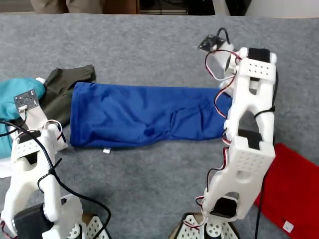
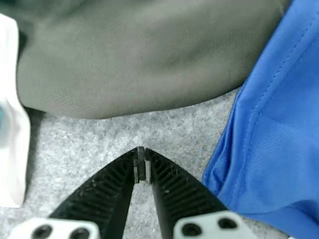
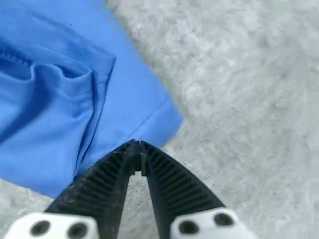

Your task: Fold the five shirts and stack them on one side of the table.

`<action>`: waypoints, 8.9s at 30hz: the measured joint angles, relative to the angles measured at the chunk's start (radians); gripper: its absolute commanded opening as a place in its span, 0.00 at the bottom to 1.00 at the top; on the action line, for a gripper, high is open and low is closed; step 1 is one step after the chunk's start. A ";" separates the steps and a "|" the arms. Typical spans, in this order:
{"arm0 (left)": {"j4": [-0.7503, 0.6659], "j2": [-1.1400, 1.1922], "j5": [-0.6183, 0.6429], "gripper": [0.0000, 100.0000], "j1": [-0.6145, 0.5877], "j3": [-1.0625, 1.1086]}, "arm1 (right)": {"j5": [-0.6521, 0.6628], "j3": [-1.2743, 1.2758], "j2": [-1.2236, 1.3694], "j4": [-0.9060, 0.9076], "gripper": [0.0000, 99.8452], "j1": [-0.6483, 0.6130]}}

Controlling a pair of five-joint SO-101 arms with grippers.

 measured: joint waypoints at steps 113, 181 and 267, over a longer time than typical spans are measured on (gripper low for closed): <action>0.559 0.891 0.302 0.05 0.350 -1.066 | -0.746 -0.183 0.256 -0.118 0.16 0.416; 0.385 1.260 0.322 0.02 1.310 -2.104 | -1.117 -0.183 0.281 -0.459 0.16 0.770; 1.103 0.471 -0.071 0.02 0.807 -1.811 | -0.491 -0.213 -0.221 0.385 0.00 -0.098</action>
